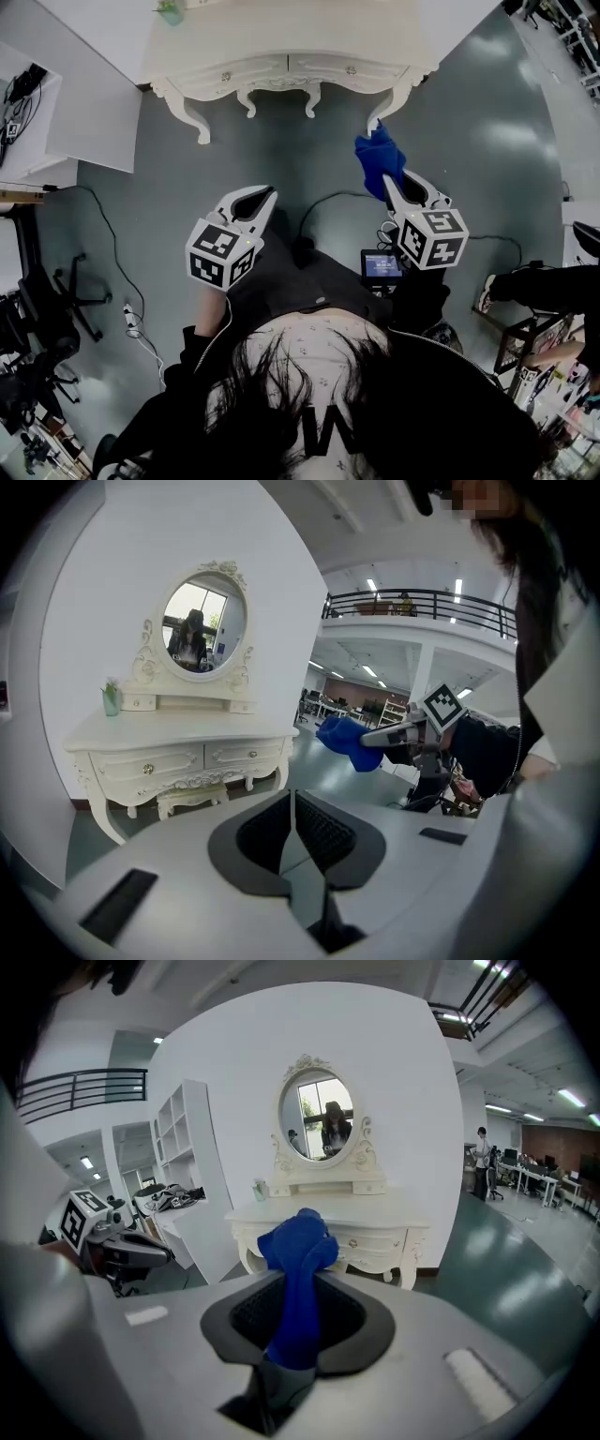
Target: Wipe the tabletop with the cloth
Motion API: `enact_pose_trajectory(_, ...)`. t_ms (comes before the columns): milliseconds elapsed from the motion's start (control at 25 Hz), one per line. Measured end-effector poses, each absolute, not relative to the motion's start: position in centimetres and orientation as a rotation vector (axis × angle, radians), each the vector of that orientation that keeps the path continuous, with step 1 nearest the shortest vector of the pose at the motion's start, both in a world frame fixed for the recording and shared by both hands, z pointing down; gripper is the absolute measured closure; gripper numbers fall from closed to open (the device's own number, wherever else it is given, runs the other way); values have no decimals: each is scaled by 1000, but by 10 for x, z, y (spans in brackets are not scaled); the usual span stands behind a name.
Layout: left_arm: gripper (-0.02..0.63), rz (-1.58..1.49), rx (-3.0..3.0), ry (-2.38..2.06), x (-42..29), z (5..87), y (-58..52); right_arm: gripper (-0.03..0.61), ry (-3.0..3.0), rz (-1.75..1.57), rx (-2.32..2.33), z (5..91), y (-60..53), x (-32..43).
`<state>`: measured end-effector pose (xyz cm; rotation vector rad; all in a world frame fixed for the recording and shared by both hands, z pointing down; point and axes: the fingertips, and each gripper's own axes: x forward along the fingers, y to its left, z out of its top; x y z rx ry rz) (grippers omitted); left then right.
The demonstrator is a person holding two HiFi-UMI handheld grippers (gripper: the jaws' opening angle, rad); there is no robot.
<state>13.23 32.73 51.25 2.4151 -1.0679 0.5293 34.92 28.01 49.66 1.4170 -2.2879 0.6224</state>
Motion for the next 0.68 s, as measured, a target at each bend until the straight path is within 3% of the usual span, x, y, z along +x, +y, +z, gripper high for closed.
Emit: enact_pose_trajectory(680, 612, 541, 2433, -1131, 162, 504, 335, 494, -2285, 584, 1564, 476, 289, 433)
